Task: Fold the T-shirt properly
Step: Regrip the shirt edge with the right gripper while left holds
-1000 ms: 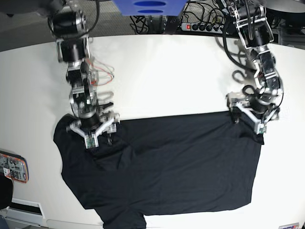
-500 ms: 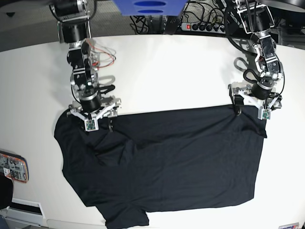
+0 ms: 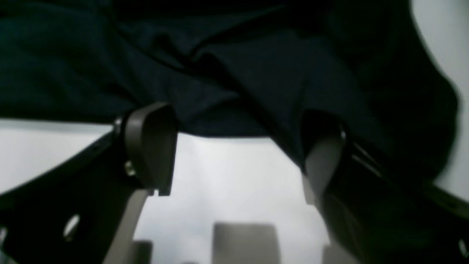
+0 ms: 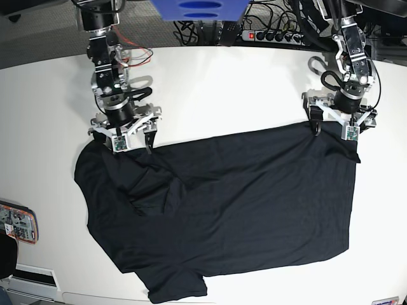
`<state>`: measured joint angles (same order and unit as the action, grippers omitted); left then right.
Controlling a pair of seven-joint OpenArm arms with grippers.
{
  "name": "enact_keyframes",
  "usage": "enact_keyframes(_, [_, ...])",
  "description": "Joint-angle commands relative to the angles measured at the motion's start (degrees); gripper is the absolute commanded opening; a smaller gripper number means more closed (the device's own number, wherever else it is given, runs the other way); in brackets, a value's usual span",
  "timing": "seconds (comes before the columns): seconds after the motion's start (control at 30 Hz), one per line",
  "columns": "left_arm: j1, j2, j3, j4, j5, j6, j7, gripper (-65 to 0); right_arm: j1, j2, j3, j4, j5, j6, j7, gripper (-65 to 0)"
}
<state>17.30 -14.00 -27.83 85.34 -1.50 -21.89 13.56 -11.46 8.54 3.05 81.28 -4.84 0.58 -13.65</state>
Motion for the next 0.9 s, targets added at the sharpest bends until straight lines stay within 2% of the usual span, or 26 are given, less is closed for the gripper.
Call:
enact_keyframes(0.0, [0.15,-0.46,-0.08,0.24,1.72,-0.04,2.22,0.0,0.61,0.48,0.69,2.81,-0.13,-0.1,-1.34,-13.9])
enact_keyframes(0.1, [0.06,-0.46,-0.08,0.33,1.72,-0.04,2.22,0.0,1.66,0.65,0.95,9.58,-0.13,-0.1,-11.63,-13.9])
enact_keyframes(0.23, [0.15,-0.46,-0.08,0.59,1.72,-0.04,2.22,0.0,7.55,0.65,0.42,18.02,-0.13,0.08,-25.25,-13.9])
enact_keyframes(0.27, [0.15,-0.46,-0.08,0.86,1.72,-0.04,2.22,0.0,8.61,0.65,0.42,19.16,-0.13,0.61,-27.63,-13.9])
enact_keyframes(0.33, [0.33,-0.37,-0.08,2.26,1.72,-0.04,2.22,0.0,9.84,0.56,0.42,21.71,-0.13,3.95,-31.67,-13.9])
enact_keyframes(0.4, [1.38,0.24,-0.17,4.37,1.72,-0.04,2.31,0.0,10.28,0.56,0.78,22.68,-0.3,5.35,-34.13,-13.9])
enact_keyframes(0.57, [2.26,0.77,-0.69,8.07,1.72,-0.04,2.39,0.0,15.64,0.56,0.6,18.11,-0.3,5.35,-39.14,-13.9])
enact_keyframes(0.7, [1.91,0.68,-0.69,8.07,1.89,-0.04,2.39,0.0,21.27,0.56,0.51,10.55,-0.39,5.35,-39.05,-13.9])
enact_keyframes(0.87, [1.82,0.59,-0.69,8.15,1.89,-0.04,2.39,0.0,21.97,0.56,0.51,5.27,-0.39,5.35,-39.05,-13.9])
